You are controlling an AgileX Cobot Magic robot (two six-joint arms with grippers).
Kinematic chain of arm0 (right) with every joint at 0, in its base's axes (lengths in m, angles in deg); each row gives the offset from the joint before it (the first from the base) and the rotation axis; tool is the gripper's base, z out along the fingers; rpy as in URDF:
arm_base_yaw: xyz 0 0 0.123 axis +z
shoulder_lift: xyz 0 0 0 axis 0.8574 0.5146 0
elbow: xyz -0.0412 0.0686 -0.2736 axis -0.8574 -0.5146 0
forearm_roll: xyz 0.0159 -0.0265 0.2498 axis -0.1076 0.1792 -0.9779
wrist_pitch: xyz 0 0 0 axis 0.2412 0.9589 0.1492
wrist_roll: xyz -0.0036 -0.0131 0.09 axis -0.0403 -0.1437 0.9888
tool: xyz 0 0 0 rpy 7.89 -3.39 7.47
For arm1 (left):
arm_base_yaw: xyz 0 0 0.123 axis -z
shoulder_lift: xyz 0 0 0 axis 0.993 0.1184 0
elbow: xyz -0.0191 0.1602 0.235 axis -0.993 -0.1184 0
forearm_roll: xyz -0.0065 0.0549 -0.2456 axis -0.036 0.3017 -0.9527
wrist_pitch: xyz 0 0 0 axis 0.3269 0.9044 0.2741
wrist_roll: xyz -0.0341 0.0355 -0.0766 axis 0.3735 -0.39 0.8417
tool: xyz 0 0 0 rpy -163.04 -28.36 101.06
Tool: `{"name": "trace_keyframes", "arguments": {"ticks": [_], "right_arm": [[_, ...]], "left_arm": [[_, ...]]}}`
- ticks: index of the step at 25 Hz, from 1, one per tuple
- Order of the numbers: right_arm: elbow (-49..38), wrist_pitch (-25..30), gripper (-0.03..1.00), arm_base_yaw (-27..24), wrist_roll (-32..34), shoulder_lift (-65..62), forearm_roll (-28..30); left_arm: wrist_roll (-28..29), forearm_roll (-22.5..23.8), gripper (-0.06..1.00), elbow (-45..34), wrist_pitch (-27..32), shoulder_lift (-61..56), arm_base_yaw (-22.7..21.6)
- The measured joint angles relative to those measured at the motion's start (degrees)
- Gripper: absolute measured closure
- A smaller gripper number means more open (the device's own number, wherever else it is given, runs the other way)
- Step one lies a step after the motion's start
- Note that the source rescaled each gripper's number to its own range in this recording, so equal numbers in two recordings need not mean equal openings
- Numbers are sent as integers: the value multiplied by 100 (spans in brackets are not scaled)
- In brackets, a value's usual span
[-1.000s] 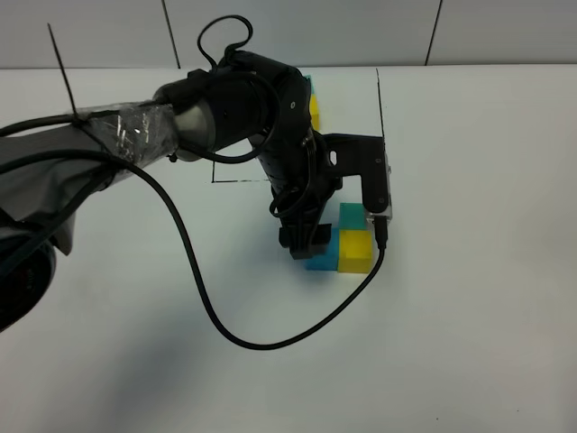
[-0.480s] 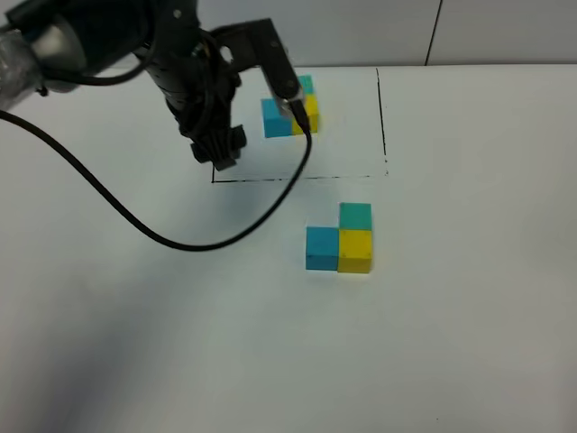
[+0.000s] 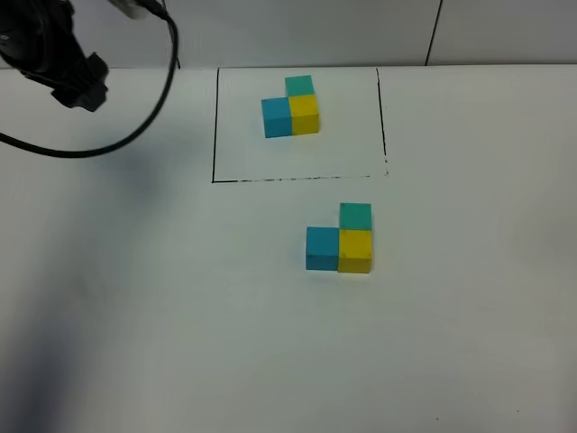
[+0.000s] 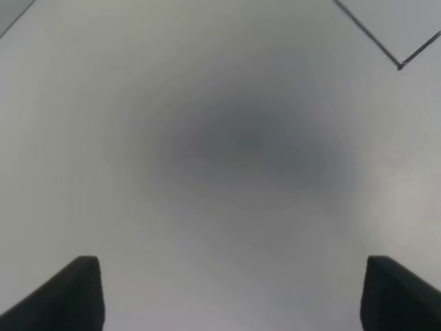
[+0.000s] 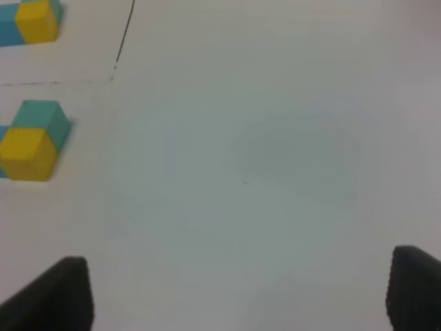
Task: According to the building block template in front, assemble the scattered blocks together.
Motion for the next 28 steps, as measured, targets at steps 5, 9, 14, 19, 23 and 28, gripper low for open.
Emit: {"name": "trace_keyframes", "arguments": {"ticks": [5, 9, 14, 19, 23, 28], "right_arm": [[0, -6, 24, 0, 0, 0, 0], [0, -6, 24, 0, 0, 0, 0], [0, -6, 24, 0, 6, 0, 0], [0, -6, 24, 0, 6, 0, 0], [0, -6, 24, 0, 10, 0, 0], [0, -6, 24, 0, 10, 0, 0]], "left_arm": [[46, -485, -1, -175, 274, -408, -651], [59, -760, -1, -812, 234, -1013, -1107], [401, -718, -1, -1964, -125, -2268, -1389], [890, -605, -1, -2977, -318, -3875, -1403], [1244, -595, -1, -3670, -414, -5183, -1403], [1469, -595, -1, -4567, -520, -6576, -1215]]}}
